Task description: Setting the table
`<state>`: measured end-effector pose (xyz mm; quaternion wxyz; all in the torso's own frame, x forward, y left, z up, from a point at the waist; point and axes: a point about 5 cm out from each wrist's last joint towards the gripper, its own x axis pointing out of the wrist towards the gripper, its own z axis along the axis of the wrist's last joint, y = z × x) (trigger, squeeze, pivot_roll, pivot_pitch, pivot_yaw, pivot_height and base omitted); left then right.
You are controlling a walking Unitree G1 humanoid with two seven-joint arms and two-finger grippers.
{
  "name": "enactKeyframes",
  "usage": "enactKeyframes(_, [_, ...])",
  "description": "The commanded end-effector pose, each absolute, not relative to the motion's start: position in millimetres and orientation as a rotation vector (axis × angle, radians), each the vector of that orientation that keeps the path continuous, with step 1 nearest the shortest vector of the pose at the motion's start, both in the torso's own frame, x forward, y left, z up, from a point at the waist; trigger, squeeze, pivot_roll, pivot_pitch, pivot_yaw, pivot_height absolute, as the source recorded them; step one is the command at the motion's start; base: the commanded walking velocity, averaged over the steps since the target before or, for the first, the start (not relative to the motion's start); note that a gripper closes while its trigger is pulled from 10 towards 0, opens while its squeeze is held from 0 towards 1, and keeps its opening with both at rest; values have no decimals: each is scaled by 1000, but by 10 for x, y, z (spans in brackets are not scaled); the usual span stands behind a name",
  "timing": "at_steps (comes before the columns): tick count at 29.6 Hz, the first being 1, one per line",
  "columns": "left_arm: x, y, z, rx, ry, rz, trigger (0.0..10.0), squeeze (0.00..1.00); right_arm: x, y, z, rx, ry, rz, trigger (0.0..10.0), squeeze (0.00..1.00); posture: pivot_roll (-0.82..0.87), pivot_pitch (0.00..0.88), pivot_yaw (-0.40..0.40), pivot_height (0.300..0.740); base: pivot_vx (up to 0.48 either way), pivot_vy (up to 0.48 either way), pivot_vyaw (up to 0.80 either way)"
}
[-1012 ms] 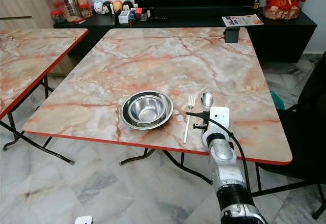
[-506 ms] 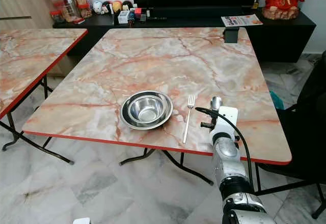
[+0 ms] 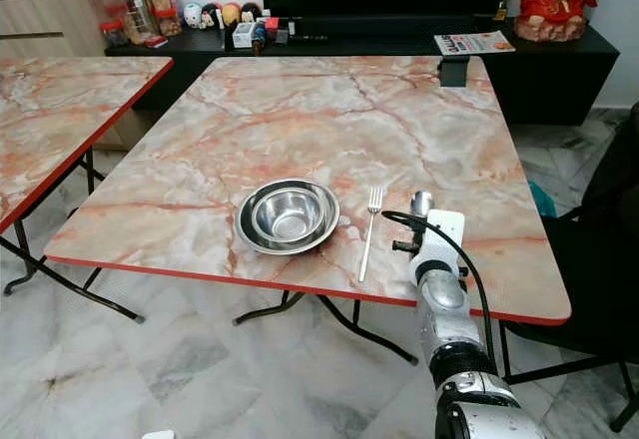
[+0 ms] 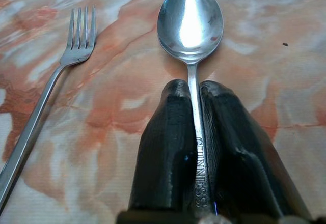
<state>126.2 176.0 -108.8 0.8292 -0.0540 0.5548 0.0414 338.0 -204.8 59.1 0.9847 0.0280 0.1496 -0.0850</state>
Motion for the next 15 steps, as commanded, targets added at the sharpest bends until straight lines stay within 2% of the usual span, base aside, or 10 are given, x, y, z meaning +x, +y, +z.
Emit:
enactKeyframes(1, [1193, 1815, -1105, -91, 1198, 101, 10000, 0, 3367, -2004, 533, 62, 335, -156, 10000, 510, -323, 0, 78, 740, 0, 0, 0])
enactKeyframes(2, [1192, 1816, -1105, -91, 1198, 102, 10000, 0, 3368, -2003, 531, 63, 336, -154, 10000, 635, -321, 0, 77, 740, 0, 0, 0])
enactKeyframes(3, [1191, 1817, -1105, -91, 1198, 102, 10000, 0, 3368, -2002, 531, 62, 336, -153, 10000, 922, -321, 0, 77, 740, 0, 0, 0])
enactKeyframes(12, [1184, 1810, -1108, -91, 1200, 102, 10000, 0, 3365, -2001, 518, 64, 340, -152, 10000, 925, -321, 0, 74, 740, 0, 0, 0])
enactKeyframes(13, [1184, 1808, -1108, -91, 1200, 101, 10000, 0, 3364, -2001, 515, 61, 342, -151, 10000, 682, -321, 0, 73, 740, 0, 0, 0])
enactKeyframes(14, [1186, 1805, -1108, -92, 1199, 100, 10000, 0, 3363, -2000, 514, 58, 342, -150, 10000, 51, -321, 0, 73, 740, 0, 0, 0])
enactKeyframes(15, [1186, 1805, -1108, -92, 1199, 100, 10000, 0, 3363, -2000, 514, 58, 342, -150, 10000, 51, -321, 0, 73, 740, 0, 0, 0])
